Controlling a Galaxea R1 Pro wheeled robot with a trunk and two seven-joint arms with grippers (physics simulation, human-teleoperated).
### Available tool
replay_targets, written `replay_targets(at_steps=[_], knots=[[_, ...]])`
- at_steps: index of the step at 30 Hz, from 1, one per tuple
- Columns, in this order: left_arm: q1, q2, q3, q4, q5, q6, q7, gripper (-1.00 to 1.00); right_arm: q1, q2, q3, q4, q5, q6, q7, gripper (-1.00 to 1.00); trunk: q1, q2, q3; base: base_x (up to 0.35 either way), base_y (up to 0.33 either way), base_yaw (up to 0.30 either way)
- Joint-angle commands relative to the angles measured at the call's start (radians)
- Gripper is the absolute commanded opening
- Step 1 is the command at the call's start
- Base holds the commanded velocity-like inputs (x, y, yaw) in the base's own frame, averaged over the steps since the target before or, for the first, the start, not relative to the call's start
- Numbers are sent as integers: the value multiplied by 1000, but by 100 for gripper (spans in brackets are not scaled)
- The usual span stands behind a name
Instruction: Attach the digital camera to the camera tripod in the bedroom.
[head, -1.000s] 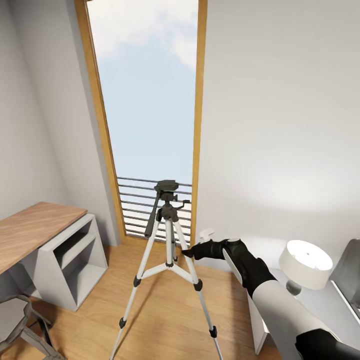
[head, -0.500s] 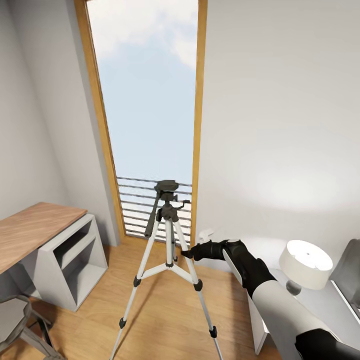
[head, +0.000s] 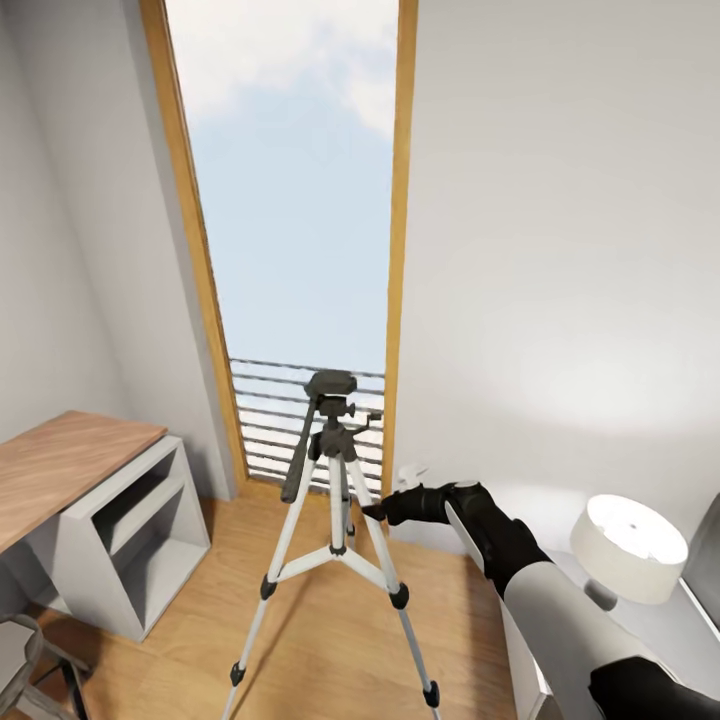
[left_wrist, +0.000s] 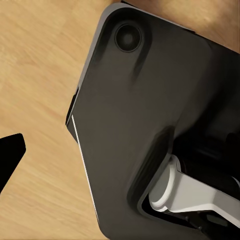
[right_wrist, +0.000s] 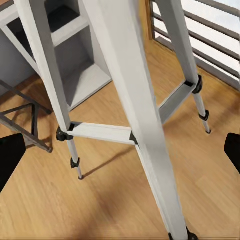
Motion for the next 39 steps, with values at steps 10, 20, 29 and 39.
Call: replay_targets(at_steps=[10,20,29,39], knots=[[1,0,1,-1,4,-2,0,100,-1,12,0,18,2,6,8,100,0,0,0,18,0,0],[1,0,1,-1,5,-2,0,100,0,22,0,35,2,6,10,100,0,0,0,2,51,0],[1,0,2,-1,5,-2,0,100,0,28,0,40,2,5,8,100,0,0,0,0,160,0],[1,1,1,-1,5,-2,0,100,0,28,-1,40,8,3,0,100,0,0,0,0,21,0]])
